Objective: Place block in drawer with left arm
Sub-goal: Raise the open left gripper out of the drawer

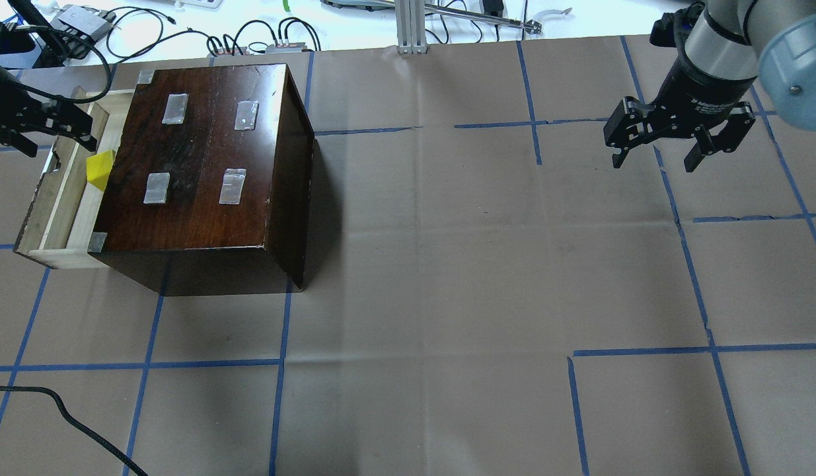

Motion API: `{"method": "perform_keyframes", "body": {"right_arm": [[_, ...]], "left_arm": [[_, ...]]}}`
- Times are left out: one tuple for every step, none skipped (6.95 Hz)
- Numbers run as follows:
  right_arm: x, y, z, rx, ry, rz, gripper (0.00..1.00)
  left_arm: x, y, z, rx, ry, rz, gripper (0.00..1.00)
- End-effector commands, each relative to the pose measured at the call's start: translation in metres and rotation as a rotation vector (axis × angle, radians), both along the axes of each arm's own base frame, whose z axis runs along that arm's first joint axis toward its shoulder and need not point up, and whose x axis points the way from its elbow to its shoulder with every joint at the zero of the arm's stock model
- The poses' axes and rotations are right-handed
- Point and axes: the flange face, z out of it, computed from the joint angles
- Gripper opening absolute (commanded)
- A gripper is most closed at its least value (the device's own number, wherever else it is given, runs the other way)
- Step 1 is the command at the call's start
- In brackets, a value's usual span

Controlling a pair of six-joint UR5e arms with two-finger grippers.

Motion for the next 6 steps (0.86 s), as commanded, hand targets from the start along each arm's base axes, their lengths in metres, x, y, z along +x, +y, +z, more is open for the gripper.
{"method": "perform_keyframes", "body": {"right_arm": [[0.000, 0.000, 0.000, 0.000, 0.000, 0.001, 1.00], [0.000, 0.000, 0.000, 0.000, 0.000, 0.001, 1.00], [0.000, 0.000, 0.000, 0.000, 0.000, 0.001, 1.00], [0.000, 0.000, 0.000, 0.000, 0.000, 0.001, 1.00], [0.000, 0.000, 0.000, 0.000, 0.000, 0.001, 1.00], [0.000, 0.000, 0.000, 0.001, 0.000, -0.001, 1.00]], "left_arm": [[-0.024, 0.023, 0.034, -0.001, 0.020, 0.041, 0.99], [-0.048, 0.033, 0.048, 0.008, 0.027, 0.047, 0.99], [-0.082, 0.036, 0.056, 0.007, 0.032, 0.064, 0.98], [-0.115, 0.035, 0.060, 0.002, 0.038, 0.088, 0.98], [-0.146, 0.037, 0.063, -0.002, 0.041, 0.108, 0.98], [-0.174, 0.039, 0.065, -0.003, 0.050, 0.136, 0.98]]}}
